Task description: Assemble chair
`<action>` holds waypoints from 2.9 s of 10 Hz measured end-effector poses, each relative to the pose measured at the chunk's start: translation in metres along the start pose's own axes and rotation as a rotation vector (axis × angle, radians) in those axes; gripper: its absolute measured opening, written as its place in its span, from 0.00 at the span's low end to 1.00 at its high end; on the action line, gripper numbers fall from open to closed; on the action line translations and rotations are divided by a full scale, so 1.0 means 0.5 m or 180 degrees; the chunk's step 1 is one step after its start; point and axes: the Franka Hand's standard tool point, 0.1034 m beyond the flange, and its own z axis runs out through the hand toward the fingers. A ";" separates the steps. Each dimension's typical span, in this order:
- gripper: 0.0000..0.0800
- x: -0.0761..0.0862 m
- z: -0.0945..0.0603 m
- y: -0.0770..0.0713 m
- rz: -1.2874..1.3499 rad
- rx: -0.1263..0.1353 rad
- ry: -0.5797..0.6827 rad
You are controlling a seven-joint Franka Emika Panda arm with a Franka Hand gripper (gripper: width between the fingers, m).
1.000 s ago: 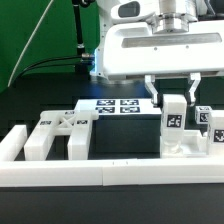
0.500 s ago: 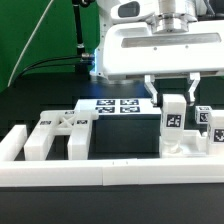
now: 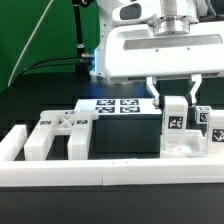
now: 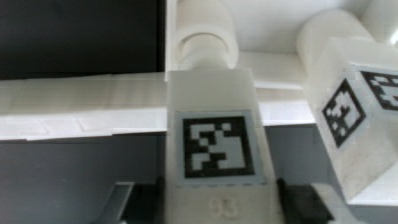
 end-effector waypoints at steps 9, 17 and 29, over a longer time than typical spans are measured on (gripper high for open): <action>0.63 0.002 0.016 0.004 -0.0025 -0.0057 0.0194; 0.81 0.000 0.016 0.010 0.0009 -0.0034 0.0046; 0.66 0.022 0.055 0.028 0.0321 0.0159 -0.1146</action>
Offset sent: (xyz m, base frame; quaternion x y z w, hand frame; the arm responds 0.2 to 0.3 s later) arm 0.0019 0.0051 -0.0139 0.0065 0.0165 0.0076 0.9998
